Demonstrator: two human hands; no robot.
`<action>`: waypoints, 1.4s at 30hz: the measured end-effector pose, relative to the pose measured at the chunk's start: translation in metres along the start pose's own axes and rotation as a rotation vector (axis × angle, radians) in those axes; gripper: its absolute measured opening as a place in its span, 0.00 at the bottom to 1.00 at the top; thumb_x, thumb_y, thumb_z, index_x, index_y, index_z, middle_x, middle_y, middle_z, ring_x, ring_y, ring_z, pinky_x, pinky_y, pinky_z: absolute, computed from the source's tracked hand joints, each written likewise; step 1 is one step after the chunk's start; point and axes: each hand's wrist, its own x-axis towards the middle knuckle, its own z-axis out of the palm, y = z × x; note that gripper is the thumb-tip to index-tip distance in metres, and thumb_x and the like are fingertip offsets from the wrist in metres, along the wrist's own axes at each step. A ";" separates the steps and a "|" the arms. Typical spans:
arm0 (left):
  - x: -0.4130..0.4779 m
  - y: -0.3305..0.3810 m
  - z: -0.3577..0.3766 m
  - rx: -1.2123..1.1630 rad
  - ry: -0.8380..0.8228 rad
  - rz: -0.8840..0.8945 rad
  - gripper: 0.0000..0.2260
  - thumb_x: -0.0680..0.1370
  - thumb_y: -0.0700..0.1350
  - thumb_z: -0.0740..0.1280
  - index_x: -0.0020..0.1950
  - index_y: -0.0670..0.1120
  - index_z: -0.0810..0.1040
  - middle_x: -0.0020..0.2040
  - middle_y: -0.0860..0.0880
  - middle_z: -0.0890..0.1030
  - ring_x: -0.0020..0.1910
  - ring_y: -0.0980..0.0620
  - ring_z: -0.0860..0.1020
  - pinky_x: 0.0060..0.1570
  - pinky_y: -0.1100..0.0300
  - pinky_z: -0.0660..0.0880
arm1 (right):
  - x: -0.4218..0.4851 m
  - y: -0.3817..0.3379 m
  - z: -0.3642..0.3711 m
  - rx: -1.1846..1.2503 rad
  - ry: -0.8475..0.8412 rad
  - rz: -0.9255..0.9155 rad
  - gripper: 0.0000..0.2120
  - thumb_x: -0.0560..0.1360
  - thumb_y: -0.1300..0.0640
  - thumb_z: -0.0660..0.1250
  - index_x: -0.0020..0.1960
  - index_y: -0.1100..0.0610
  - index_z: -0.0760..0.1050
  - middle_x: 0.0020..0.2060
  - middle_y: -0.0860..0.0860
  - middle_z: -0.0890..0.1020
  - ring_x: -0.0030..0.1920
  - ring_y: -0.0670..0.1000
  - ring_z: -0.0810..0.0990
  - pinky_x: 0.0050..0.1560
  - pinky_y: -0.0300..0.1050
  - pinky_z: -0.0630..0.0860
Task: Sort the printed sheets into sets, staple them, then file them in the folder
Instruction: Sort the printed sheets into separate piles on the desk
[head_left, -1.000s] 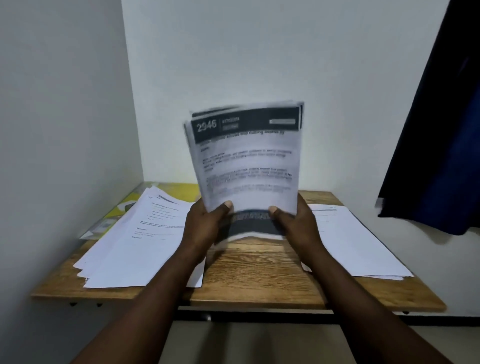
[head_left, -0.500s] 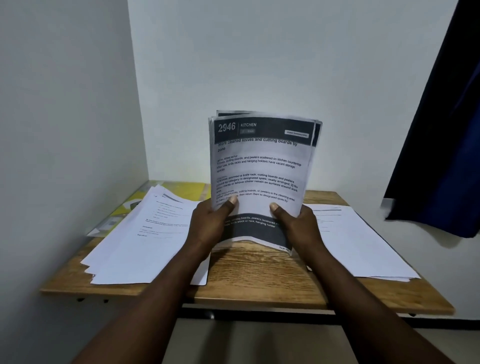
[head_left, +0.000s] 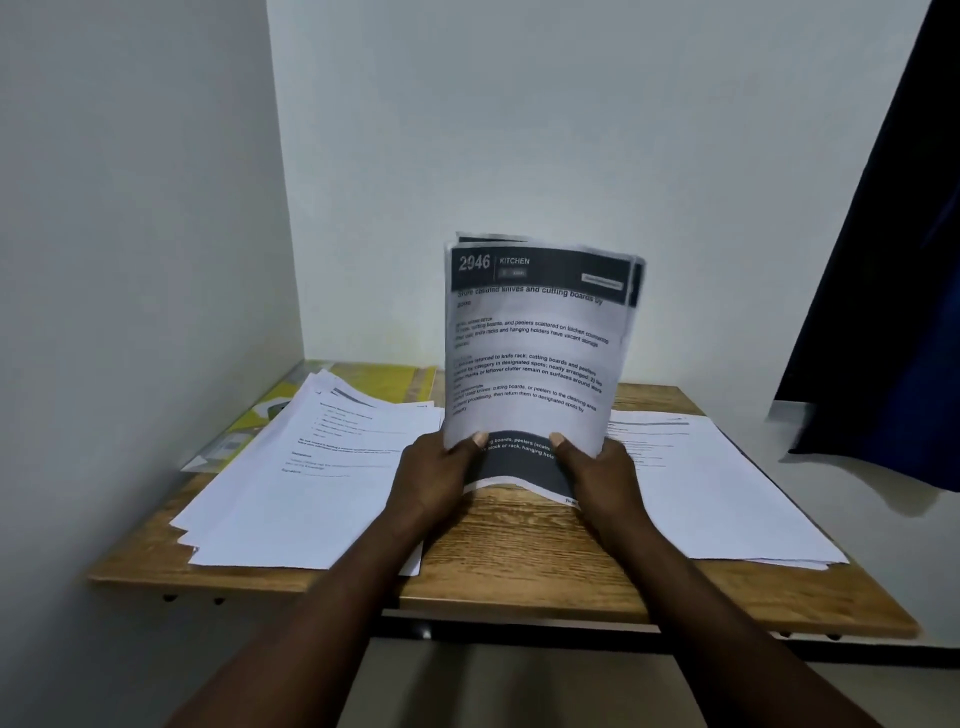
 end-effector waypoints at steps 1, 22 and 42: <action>-0.001 -0.002 0.001 0.013 0.001 0.001 0.17 0.82 0.59 0.68 0.59 0.48 0.85 0.51 0.49 0.87 0.50 0.50 0.85 0.48 0.56 0.78 | -0.001 0.003 0.000 -0.029 -0.003 0.004 0.16 0.79 0.48 0.75 0.62 0.56 0.82 0.50 0.54 0.89 0.47 0.53 0.88 0.52 0.57 0.86; 0.020 0.015 -0.059 -0.308 -0.227 -0.138 0.25 0.72 0.60 0.79 0.65 0.50 0.83 0.60 0.49 0.87 0.56 0.49 0.86 0.62 0.46 0.81 | 0.019 -0.028 0.007 0.017 -0.326 0.092 0.10 0.79 0.61 0.74 0.60 0.60 0.83 0.47 0.55 0.90 0.44 0.53 0.89 0.40 0.41 0.82; 0.033 -0.029 -0.180 0.077 0.072 -0.423 0.14 0.79 0.40 0.73 0.63 0.37 0.78 0.57 0.44 0.84 0.48 0.46 0.84 0.49 0.54 0.83 | 0.016 -0.042 0.131 0.143 -0.562 0.270 0.05 0.82 0.63 0.69 0.49 0.63 0.83 0.51 0.63 0.88 0.47 0.60 0.87 0.56 0.61 0.80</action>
